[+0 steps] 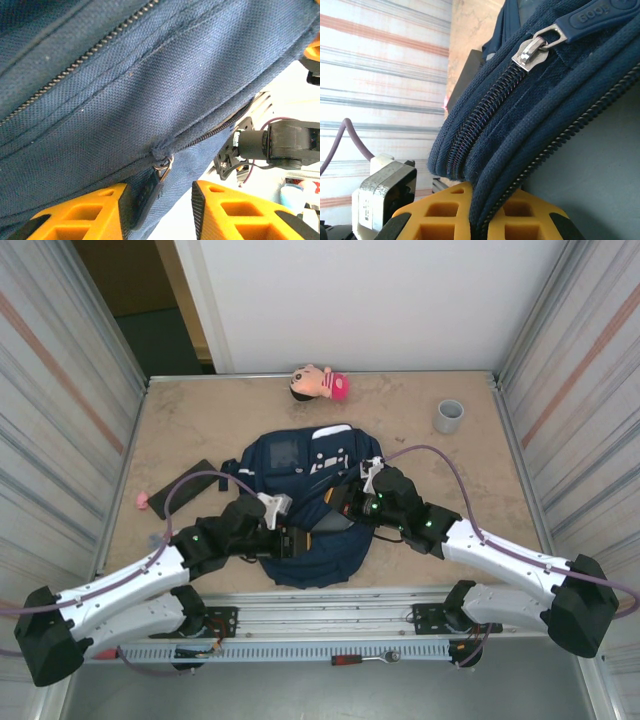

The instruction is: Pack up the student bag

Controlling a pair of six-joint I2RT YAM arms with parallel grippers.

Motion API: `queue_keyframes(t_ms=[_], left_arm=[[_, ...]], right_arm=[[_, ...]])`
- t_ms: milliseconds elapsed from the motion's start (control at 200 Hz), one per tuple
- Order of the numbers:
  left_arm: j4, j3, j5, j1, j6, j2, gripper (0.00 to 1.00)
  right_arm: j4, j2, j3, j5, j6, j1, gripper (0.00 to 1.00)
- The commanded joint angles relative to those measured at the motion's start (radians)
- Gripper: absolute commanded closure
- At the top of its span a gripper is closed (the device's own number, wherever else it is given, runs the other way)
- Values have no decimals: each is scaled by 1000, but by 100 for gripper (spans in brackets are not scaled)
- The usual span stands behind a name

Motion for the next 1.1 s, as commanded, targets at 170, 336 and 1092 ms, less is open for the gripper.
queue_keyframes(t_ms=[170,336,1092], left_arm=[[-43,15,-28,-6,-2,41,78],[-163,31,-106,-6,-2,41,95],[52,67,-175,-2,101,24,100]], right_arm=[[45,-23,44,1,-42,-1,100],[-11,-59,52,-7,-60,-27,100],[-1,-102,-87,18,172,-10,46]])
